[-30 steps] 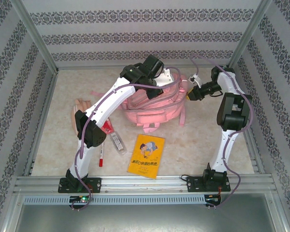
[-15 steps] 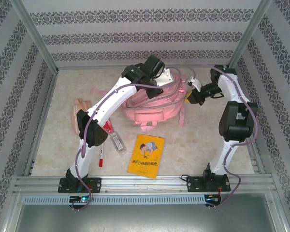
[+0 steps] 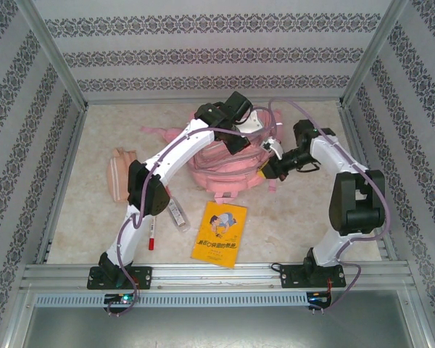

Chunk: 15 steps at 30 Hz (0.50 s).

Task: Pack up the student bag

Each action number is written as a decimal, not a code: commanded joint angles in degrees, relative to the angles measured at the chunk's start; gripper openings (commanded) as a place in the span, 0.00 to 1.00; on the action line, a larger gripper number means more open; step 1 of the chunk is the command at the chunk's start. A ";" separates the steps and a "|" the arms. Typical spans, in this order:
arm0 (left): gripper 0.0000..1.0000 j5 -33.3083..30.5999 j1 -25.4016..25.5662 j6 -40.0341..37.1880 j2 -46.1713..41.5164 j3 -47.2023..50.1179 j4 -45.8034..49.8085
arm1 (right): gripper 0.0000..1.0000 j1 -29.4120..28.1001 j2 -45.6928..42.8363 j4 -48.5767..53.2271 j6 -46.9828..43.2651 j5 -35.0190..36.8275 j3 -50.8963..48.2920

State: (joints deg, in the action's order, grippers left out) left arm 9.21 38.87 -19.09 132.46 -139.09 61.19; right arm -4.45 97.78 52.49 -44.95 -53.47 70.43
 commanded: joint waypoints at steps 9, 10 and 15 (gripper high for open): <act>0.00 9.93 -0.90 10.89 2.09 2.88 -12.08 | 0.15 -7.83 -1.93 -40.71 57.25 0.07 -18.18; 0.00 9.68 -0.93 11.34 2.11 3.50 -12.39 | 0.16 -7.69 -2.78 -43.72 59.97 -0.47 -19.91; 0.14 6.97 -2.29 14.58 1.52 4.94 -11.67 | 0.31 -6.81 -10.18 -48.90 72.57 5.16 -26.15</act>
State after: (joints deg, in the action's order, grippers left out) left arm 14.90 37.93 -9.65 135.46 -133.93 54.68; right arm -11.40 91.85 10.46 14.26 -51.90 46.11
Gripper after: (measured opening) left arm 0.097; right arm 0.298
